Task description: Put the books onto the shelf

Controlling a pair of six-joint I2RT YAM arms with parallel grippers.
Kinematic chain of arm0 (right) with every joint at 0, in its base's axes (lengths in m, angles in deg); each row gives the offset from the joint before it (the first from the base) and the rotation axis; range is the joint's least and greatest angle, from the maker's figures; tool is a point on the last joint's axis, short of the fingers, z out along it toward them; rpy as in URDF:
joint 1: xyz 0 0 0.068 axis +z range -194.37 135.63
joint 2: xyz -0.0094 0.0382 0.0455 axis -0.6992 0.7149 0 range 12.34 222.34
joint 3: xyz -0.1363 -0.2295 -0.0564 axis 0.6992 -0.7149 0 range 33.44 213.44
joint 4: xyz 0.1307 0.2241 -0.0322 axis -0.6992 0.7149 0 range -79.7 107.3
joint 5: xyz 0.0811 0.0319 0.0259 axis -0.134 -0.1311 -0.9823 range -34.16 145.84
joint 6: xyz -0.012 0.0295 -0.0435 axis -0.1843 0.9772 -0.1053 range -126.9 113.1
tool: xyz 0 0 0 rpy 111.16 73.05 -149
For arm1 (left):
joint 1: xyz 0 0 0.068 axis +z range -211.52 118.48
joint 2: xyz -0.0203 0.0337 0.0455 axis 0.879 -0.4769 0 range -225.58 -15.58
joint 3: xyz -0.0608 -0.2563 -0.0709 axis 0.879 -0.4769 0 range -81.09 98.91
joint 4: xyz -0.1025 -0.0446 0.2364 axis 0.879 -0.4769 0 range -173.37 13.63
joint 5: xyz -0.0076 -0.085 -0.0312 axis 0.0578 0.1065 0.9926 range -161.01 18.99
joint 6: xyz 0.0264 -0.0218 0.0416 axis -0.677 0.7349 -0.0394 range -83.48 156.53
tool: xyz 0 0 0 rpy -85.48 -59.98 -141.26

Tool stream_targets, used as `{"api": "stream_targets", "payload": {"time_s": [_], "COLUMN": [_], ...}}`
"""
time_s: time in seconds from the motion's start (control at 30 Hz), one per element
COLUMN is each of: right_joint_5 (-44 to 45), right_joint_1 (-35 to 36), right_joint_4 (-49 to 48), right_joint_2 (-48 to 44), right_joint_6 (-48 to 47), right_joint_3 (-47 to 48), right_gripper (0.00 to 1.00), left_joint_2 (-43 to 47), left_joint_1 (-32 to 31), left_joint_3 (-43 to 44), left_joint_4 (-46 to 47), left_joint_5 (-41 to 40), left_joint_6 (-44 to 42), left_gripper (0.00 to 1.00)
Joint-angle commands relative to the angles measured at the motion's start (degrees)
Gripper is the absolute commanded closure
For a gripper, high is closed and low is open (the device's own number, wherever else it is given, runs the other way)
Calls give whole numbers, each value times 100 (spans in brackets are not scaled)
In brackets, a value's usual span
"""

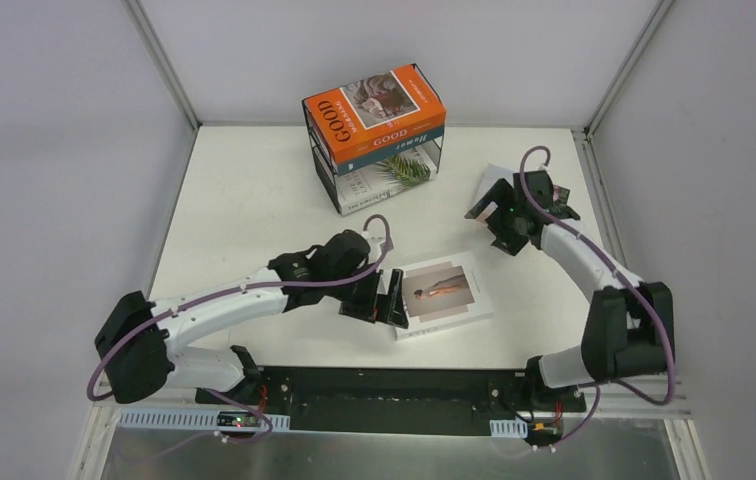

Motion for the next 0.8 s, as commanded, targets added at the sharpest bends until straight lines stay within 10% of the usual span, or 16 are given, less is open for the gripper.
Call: {"api": "stream_targets", "payload": {"time_s": [0.0, 0.43, 0.77], "right_joint_5": [1297, 1003, 220], "right_joint_1": [-231, -255, -258], "right_joint_4": [460, 1839, 1891], "right_joint_2": [-1398, -4558, -4841], "right_joint_6": [-161, 341, 709], "right_joint_3": [-408, -2306, -2658], "right_gripper": [1, 1, 1], "left_joint_2": [395, -497, -1604], "left_joint_1": [421, 1276, 1649], "left_joint_3": [254, 202, -433], "left_joint_4": [-742, 736, 2989], "left_joint_5": [-931, -1048, 101], "left_joint_6": [118, 404, 1167], "left_gripper": [2, 36, 50]}}
